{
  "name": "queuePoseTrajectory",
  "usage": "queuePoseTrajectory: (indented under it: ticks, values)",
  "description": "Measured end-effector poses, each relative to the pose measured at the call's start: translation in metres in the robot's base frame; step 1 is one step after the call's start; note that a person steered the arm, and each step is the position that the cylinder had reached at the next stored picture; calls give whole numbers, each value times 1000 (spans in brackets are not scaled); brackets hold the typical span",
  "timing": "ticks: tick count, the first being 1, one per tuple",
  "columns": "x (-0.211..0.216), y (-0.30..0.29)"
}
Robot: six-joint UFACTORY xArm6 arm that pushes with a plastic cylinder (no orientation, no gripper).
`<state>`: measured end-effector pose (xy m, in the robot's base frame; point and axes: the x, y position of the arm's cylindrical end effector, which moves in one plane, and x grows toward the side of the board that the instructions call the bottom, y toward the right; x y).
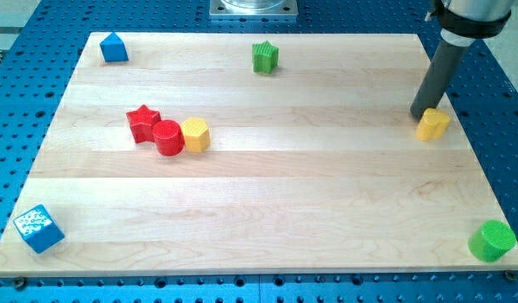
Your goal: Move the yellow hexagon vertically below the blue triangle
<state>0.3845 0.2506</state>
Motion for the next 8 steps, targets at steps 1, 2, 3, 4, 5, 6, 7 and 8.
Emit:
queuePoseTrajectory:
  ticks: [1,2,3,4,5,6,7,8]
  values:
    - [-16,-40]
    - [-16,-120]
    - [-12,-187]
    - [19,-222]
    - [66,-227]
    - [95,-228]
    - [115,-247]
    - [120,-291]
